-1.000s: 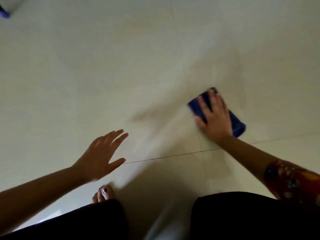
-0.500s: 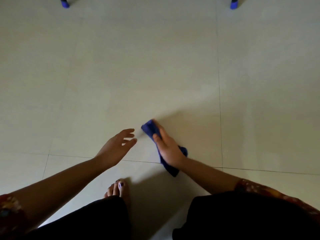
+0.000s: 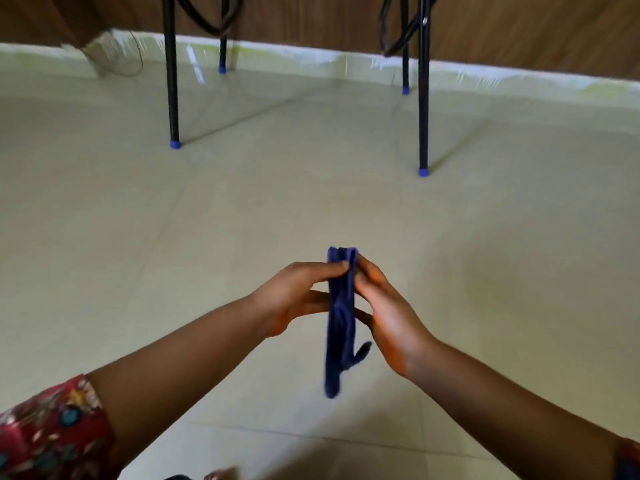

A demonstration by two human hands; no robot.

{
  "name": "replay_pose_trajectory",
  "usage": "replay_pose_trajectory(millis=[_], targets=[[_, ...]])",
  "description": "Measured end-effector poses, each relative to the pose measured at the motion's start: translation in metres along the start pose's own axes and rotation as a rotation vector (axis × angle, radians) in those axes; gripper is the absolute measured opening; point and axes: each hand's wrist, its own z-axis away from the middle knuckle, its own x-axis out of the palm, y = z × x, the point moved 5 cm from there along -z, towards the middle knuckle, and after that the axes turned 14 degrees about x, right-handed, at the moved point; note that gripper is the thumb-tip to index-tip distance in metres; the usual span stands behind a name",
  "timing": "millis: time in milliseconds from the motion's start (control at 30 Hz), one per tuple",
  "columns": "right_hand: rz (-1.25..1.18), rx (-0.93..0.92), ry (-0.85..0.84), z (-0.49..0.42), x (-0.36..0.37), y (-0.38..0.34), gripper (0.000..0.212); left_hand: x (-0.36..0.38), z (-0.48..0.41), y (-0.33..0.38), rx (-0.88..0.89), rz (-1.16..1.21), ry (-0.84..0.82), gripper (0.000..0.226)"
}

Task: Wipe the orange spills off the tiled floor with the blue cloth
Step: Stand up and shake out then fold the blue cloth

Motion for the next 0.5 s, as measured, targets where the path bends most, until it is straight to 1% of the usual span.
replay_pose_trajectory(millis=[67,167,233,300,333,400,500], targets=[[0.041,-0.148,0.059,0.009,-0.003,-0.027,0.032,-0.002,-0.004,0.014,0.057,-0.078,0.086,0.023],[-0.066,-0.209,0.065,0.020,-0.007,-0.054,0.024,-0.008,-0.005,0.029,0.128,-0.053,0.185,0.015],[-0.019,-0.227,0.081,0.023,-0.005,-0.063,0.020,-0.010,-0.002,0.039,0.157,-0.048,0.188,0.012],[0.045,-0.258,0.105,0.024,0.000,-0.070,0.012,-0.014,0.002,0.047,0.147,-0.022,0.147,0.017],[0.036,-0.265,0.106,0.023,0.000,-0.073,0.007,-0.016,0.002,0.051,0.139,0.014,0.124,0.023],[-0.056,-0.223,0.040,0.019,0.001,-0.078,0.007,-0.023,0.004,0.059,0.131,0.112,0.106,0.029],[-0.306,-0.028,-0.098,0.010,-0.006,-0.083,0.020,-0.037,0.003,0.068,0.085,0.249,0.142,0.023]])
